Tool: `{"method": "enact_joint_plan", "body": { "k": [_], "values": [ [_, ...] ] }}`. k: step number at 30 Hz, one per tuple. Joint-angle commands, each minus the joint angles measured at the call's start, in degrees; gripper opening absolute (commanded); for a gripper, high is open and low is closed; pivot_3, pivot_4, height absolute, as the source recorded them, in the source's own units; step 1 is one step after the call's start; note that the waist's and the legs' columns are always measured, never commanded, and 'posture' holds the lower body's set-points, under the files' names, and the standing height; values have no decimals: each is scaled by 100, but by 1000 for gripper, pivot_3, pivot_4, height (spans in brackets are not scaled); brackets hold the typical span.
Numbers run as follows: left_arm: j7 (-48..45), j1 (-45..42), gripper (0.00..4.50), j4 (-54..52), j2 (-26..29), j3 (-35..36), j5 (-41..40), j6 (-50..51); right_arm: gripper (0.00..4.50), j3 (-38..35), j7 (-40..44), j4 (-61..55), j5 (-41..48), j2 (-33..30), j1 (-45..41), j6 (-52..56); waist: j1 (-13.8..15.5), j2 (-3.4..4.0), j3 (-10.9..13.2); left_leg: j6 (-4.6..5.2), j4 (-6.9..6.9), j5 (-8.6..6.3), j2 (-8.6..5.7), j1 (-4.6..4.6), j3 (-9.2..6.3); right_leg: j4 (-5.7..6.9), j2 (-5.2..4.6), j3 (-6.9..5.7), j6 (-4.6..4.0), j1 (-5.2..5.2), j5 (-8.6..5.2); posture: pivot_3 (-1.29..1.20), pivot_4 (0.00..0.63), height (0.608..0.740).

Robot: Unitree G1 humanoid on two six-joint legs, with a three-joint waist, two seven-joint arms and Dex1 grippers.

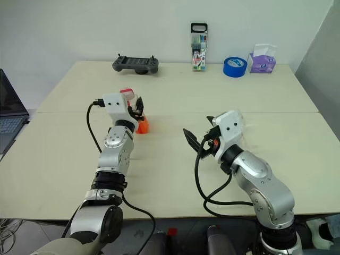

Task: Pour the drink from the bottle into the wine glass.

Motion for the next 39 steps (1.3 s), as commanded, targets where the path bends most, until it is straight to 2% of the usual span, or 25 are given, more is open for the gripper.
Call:
{"method": "enact_joint_plan", "body": {
  "k": [1,3,6,11,16,24,33,36,39],
  "values": [
    [-15,-92,1844,-142,63,-2,18,-203,4500,11,-47,-264,14,26,-47,-3,0,0,0,0,0,0,0,0,0,0,0,0,0,0,0,0,150,740],
    [-467,-119,1842,-297,82,-141,-94,-228,4500,-140,-112,-262,140,43,-365,198,0,0,0,0,0,0,0,-1,0,0,0,0,0,0,0,0,150,740],
    [-1699,-121,1835,-902,-10,-539,-590,166,4500,-449,-277,-136,347,150,-1019,554,-4,0,2,-2,3,1,-2,-9,-1,6,0,-3,-6,-8,4,0,150,740],
    [-2975,266,1817,-2492,-122,-1423,-1193,1122,4500,-734,-588,-186,593,399,-1547,995,9,0,2,-3,1,1,-3,-24,-19,-2,-8,-13,-29,-9,17,0,150,740],
    [-3367,342,1817,-2963,-90,-1811,-1282,1644,4500,-759,-666,-507,751,352,-1423,1291,-28,0,2,-4,-1,-2,-6,-22,-21,2,-12,-1,-29,-12,17,0,150,740],
    [-3931,605,1817,-3147,52,-2127,-1212,1661,4500,-715,-951,-708,715,358,-1322,1554,-50,2,2,-2,2,-1,8,-9,-12,8,12,1,-4,-9,1,0,150,740],
    [-4091,600,1815,-3197,-14,-2210,-1173,1639,4500,-561,-1139,-866,696,347,-1228,1865,-44,2,2,-2,2,-1,6,-12,-2,1,8,7,-4,-10,1,0,150,740],
    [-4142,624,1815,-3208,-19,-2220,-1173,1656,3924,-579,-1266,-942,610,346,-1161,1981,-44,2,2,-2,2,-1,6,-11,-5,2,9,6,-3,-10,1,0,150,740],
    [-4181,640,1815,-3192,-18,-2227,-1146,1654,2871,-554,-1338,-972,492,276,-1138,1957,-44,2,2,-2,2,-1,6,-11,-2,1,9,6,-3,-10,1,0,150,740]
  ]
}}
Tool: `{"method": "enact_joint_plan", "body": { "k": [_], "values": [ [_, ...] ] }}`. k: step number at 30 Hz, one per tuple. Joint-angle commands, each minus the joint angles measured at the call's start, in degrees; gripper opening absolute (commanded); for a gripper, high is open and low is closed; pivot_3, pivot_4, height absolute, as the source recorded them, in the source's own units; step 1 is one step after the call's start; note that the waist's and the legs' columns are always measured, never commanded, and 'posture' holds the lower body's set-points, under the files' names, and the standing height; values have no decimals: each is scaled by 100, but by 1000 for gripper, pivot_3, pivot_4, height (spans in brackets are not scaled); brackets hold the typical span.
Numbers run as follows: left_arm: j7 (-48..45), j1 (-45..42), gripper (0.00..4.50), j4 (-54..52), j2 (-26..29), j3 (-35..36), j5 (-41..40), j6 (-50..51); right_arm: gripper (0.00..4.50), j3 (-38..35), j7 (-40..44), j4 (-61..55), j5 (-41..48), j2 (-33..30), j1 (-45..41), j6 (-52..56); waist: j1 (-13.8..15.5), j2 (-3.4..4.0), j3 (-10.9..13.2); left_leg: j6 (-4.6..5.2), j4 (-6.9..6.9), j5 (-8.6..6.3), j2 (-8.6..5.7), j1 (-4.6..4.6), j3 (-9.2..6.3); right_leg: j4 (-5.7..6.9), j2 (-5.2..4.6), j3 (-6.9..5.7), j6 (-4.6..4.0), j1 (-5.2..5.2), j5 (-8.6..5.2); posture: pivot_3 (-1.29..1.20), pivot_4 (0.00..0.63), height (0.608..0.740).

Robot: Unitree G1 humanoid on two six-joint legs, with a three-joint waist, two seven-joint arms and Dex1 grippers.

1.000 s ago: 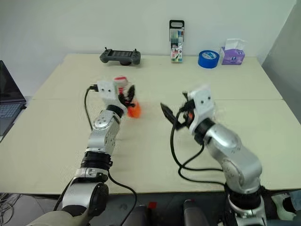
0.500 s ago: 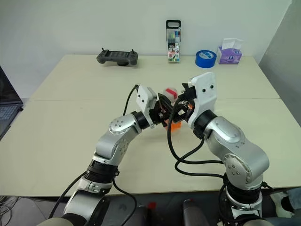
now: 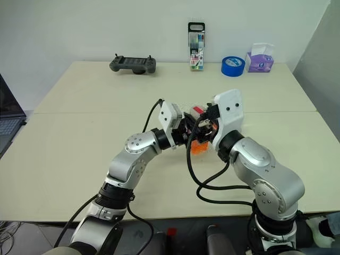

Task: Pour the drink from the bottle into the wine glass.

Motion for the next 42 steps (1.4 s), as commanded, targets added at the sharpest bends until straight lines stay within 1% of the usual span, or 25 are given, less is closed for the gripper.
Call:
{"method": "enact_joint_plan", "body": {
  "k": [1,2,3,5,7,8,11,12,13,14,16,19,21,22,24,27,28,29,33,35,36,38,40,42],
  "values": [
    [-62,-34,1815,-255,-25,-46,-9,-100,2482,-10,-133,-278,-196,-90,-7,-76,0,0,0,0,0,0,0,0,0,0,0,0,0,0,0,0,150,740],
    [-65,-34,1815,-247,-26,-52,-3,-90,2124,-15,-126,-277,-214,-107,-9,-123,1,0,0,0,0,0,0,0,-1,0,0,0,0,0,0,0,150,740],
    [-69,-23,1814,-241,-20,-65,9,-84,1887,-18,-74,-278,-221,-150,-18,-176,2,0,0,0,0,0,0,-1,-1,-1,0,0,0,0,0,0,150,740],
    [-112,19,1814,-271,-1,-108,6,-47,1893,-48,219,-241,-189,-432,24,-300,4,0,0,0,1,0,-1,0,-1,-1,0,-1,1,0,0,0,150,740],
    [-206,31,1814,-322,11,-158,-54,16,1893,-147,784,-68,-64,-876,89,-519,18,0,0,0,1,0,-2,-1,0,-3,-1,-2,1,1,-1,0,150,740],
    [-271,35,1814,-354,21,-174,-107,46,1893,-267,1247,94,205,-1070,118,-601,20,0,0,0,1,0,-3,-1,2,-5,-1,-2,1,1,-1,0,150,740],
    [-503,75,1799,-514,47,-199,-347,240,1893,-715,3271,522,1844,-1680,167,-605,27,-2,1,2,1,-1,-6,-1,5,-9,-1,-2,1,4,0,0,150,740],
    [-593,100,1794,-602,65,-207,-438,331,1893,-811,3999,678,2254,-1937,102,-667,27,-2,4,2,2,-1,-6,-1,6,-10,-1,-2,1,5,0,0,150,740],
    [-674,115,1793,-681,85,-220,-505,421,1893,-818,4609,857,2392,-2194,16,-818,28,-1,6,2,3,-1,-6,-2,6,-11,-1,-2,1,5,0,0,150,740],
    [-760,127,1790,-762,121,-237,-566,496,1893,-715,5029,1129,2282,-2415,-153,-1004,28,1,7,3,2,-1,-7,-2,6,-12,-1,-2,1,5,0,0,150,740],
    [-831,137,1787,-873,177,-231,-651,606,1893,-448,5457,1647,1857,-2643,-514,-1421,-1,2,7,5,2,-3,-5,5,14,-11,2,2,1,6,0,0,150,740],
    [-791,131,1786,-934,197,-204,-699,687,1893,-144,5772,2021,1380,-2862,-774,-1850,-27,2,7,6,-1,-3,-6,27,18,-3,17,6,0,13,0,0,150,740],
    [-753,137,1783,-934,195,-187,-674,691,1893,-127,5791,2118,1353,-2878,-830,-1916,-17,2,8,6,-5,-3,-6,27,9,-1,23,0,0,12,-2,0,150,740],
    [-724,145,1782,-933,189,-180,-660,690,1893,-168,5748,2121,1391,-2864,-847,-1908,-3,2,8,6,-5,-3,-4,22,6,-3,25,0,0,11,-2,0,150,740],
    [-675,167,1781,-889,183,-205,-597,668,2638,-306,5355,1983,1389,-2752,-843,-1876,14,2,8,6,-4,-3,2,8,5,-5,21,0,-1,4,-1,0,150,740],
    [-652,195,1779,-791,205,-314,-415,541,3601,-357,4684,1551,1000,-2719,-700,-1943,29,2,8,6,-1,-3,5,5,9,-5,7,5,-1,4,-1,0,150,740],
    [-643,205,1779,-779,204,-331,-383,523,3613,-358,4483,1423,896,-2727,-654,-1917,38,2,8,5,2,-3,3,3,9,-5,4,5,0,4,-1,0,150,740],
    [-608,204,1779,-742,190,-337,-340,495,3613,-445,4014,1180,923,-2590,-615,-1701,43,2,8,5,4,-3,1,1,8,-6,2,4,0,4,-1,0,150,740],
    [-521,206,1779,-650,160,-313,-219,409,3613,-549,2675,329,977,-2215,-495,-1025,46,2,8,4,9,-3,0,1,9,-3,-1,8,0,5,-1,0,150,740],
    [-456,182,1778,-552,145,-280,-121,297,3613,-571,1766,-193,942,-1878,-402,-436,42,2,8,4,8,-3,1,1,8,-2,1,9,0,2,-1,0,150,740],
    [-434,175,1778,-518,143,-270,-88,249,3613,-580,1441,-364,943,-1742,-389,-207,42,2,8,4,6,-2,4,1,5,-2,1,11,0,2,-1,0,150,740],
    [-393,120,1778,-375,99,-181,-80,185,3613,-506,561,-737,627,-1262,-325,181,44,3,7,3,4,-2,6,-2,-5,-2,2,15,0,2,-1,0,150,740],
    [-390,87,1778,-299,83,-132,-98,149,3613,-471,-25,-1026,539,-755,-297,503,39,3,7,3,5,-2,7,-2,-8,0,3,15,0,1,-1,0,150,740],
    [-390,86,1778,-275,89,-140,-89,106,3613,-422,-360,-1230,438,-499,-336,844,38,4,7,2,5,-1,6,-2,-5,2,3,17,0,-1,-1,0,150,740]
  ]
}}
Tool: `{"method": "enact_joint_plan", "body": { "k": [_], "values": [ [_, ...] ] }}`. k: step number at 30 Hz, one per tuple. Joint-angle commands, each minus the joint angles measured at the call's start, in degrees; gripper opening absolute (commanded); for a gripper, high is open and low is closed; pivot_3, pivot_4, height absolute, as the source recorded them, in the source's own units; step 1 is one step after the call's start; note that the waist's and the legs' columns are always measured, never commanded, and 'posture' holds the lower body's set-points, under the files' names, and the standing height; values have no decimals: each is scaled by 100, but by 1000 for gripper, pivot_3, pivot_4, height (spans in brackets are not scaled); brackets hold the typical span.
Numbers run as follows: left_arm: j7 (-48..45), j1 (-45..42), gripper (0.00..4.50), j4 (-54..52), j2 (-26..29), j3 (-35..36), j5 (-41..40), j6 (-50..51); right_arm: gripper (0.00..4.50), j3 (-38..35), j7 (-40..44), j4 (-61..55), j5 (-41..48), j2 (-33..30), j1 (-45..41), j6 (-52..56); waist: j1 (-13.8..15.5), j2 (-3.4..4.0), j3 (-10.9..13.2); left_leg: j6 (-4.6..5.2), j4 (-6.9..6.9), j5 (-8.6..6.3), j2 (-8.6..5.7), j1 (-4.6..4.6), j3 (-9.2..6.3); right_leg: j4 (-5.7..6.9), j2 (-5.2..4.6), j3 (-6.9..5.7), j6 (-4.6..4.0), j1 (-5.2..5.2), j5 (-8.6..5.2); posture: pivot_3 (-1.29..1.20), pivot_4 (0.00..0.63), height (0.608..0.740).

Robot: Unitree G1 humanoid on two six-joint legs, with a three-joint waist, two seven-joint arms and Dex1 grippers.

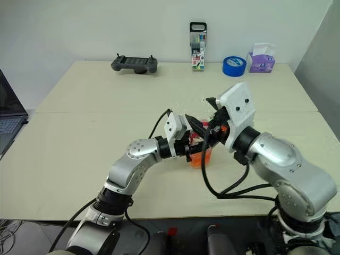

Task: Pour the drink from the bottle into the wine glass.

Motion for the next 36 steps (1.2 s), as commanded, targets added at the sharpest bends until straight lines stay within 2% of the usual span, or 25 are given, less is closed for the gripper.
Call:
{"method": "enact_joint_plan", "body": {
  "k": [1,7,14,22,25,27,28,30,33,34,36],
  "values": [
    [-6,-162,1778,-80,-37,124,-8,-234,3613,100,-720,-558,-285,227,-99,590,1,0,0,0,0,0,0,1,0,-1,0,-2,0,1,0,0,150,740],
    [-100,-111,1778,-81,-22,30,21,-284,3613,389,-1279,-722,-619,796,-76,1198,-6,2,-1,0,0,0,-3,0,8,-4,-1,-4,0,-2,0,0,150,740],
    [-123,-115,1778,-21,0,58,97,-328,3613,526,-1614,-742,-751,1560,-125,1356,-12,2,-1,0,-2,0,-1,0,5,-3,1,-5,0,-2,0,0,150,740],
    [-109,-135,1778,44,-14,67,142,-397,3613,646,-1859,-742,-997,1823,-93,1652,-18,2,-1,1,-2,0,-1,0,7,-5,0,-6,0,-2,0,0,150,740],
    [-106,-146,1778,68,-19,84,150,-413,2984,696,-1875,-742,-1068,1811,-140,1636,-20,2,-1,1,-3,0,0,0,4,-4,1,-6,0,-2,0,0,150,740],
    [-103,-144,1778,77,-17,90,156,-419,2336,725,-1846,-742,-1073,1792,-148,1630,-24,2,-1,1,-3,0,0,0,4,-4,1,-7,0,-2,0,0,150,740],
    [-97,-141,1778,80,-14,94,160,-411,1949,756,-1768,-742,-1011,1768,-149,1614,-25,2,-1,1,-3,0,0,0,4,-4,1,-7,0,-2,0,0,150,740],
    [-79,-141,1777,105,-6,95,178,-405,1886,736,-1590,-742,-932,1726,-144,1568,-26,2,-1,1,-3,0,-1,0,5,-5,1,-8,0,-2,0,0,150,740],
    [-33,-184,1766,139,-39,119,178,-412,1886,482,-742,-601,-639,1223,-138,1290,-26,2,-1,1,-2,0,-3,-2,7,-8,0,-13,0,-1,0,0,150,740],
    [-17,-207,1766,145,-65,121,168,-402,1886,359,-290,-476,-447,960,-105,1064,-26,2,-1,1,-2,0,-5,-3,7,-10,0,-16,0,0,0,0,150,740],
    [-39,-206,1765,80,-124,110,90,-360,1886,-6,1128,-99,258,383,80,428,-16,2,-1,2,-1,-1,-8,-5,7,-15,-2,-19,1,1,0,0,150,740]
  ]
}}
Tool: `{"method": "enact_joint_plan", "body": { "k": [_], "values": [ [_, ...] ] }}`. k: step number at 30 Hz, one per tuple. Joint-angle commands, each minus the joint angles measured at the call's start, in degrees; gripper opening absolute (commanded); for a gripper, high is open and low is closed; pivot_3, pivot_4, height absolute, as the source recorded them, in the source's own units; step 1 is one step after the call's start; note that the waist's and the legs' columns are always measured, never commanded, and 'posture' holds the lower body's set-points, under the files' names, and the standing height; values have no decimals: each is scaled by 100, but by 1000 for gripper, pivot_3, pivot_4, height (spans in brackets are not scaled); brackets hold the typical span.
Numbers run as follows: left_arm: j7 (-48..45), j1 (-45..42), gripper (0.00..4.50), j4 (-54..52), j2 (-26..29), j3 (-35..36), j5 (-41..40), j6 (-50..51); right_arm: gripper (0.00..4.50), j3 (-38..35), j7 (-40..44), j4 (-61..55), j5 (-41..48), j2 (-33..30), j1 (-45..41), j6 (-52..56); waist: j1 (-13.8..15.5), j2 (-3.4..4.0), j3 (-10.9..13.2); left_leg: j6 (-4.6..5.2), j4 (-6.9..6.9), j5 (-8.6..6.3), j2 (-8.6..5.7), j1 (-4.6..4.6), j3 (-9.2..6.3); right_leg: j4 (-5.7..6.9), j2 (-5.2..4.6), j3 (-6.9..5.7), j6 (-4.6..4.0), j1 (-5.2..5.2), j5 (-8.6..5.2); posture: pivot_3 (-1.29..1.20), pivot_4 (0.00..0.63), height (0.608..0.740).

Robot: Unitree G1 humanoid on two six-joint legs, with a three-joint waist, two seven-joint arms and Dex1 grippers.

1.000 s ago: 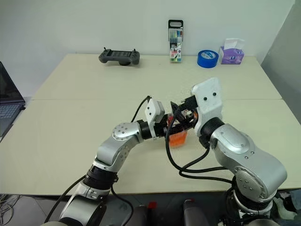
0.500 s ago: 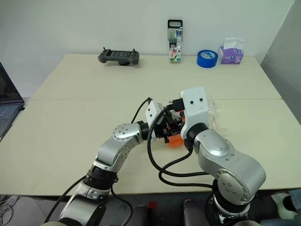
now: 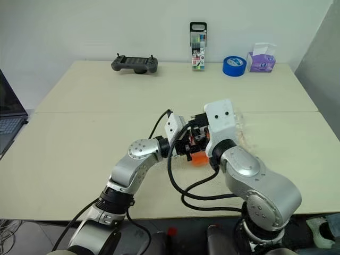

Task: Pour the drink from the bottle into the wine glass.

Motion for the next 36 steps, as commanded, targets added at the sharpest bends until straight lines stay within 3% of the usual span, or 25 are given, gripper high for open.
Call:
{"method": "enact_joint_plan", "body": {
  "k": [1,4,8,13,16,22,30,36],
  "values": [
    [37,-120,1765,-174,-96,106,-141,41,1886,-575,2503,140,1436,-805,193,-1015,9,0,0,1,0,0,-1,-1,0,-6,0,-3,0,3,0,0,150,740],
    [-66,-93,1761,-296,-131,37,-203,89,1886,-715,4983,867,2107,-2080,311,-1814,7,8,6,7,-2,-4,-4,-2,3,-23,-1,-4,1,10,1,0,150,740],
    [-75,-87,1720,-454,-84,49,-293,196,1886,-127,6286,2756,1092,-2790,-584,-3327,-86,9,11,18,-1,-10,-11,12,25,-19,7,13,-2,10,4,0,150,740],
    [14,-180,1713,-376,-103,79,-253,198,1886,180,6780,3615,474,-3151,-908,-4239,-90,7,12,18,-10,-10,-1,26,7,-2,34,7,-3,11,2,0,150,740],
    [44,-209,1710,-347,-102,112,-248,186,1886,9,6785,3507,831,-3204,-893,-4018,-71,8,12,17,-8,-10,9,8,2,0,23,9,-5,1,3,0,150,740],
    [-37,-239,1707,-262,-76,96,-252,143,3920,-293,5564,2508,674,-3067,-494,-3925,13,8,13,16,0,-10,-1,5,8,3,-4,8,-24,2,16,0,150,740],
    [-206,-152,1706,-179,-59,35,-238,39,3997,-205,2424,819,257,-1923,190,-2481,15,8,13,13,3,-8,5,5,-1,12,1,12,-1,0,3,0,150,740],
    [-279,-141,1706,-142,-101,11,-215,-7,3997,-133,937,370,-243,-1139,300,-1819,19,9,12,9,6,-6,6,5,-1,13,2,11,-2,0,3,0,150,740]
  ]
}}
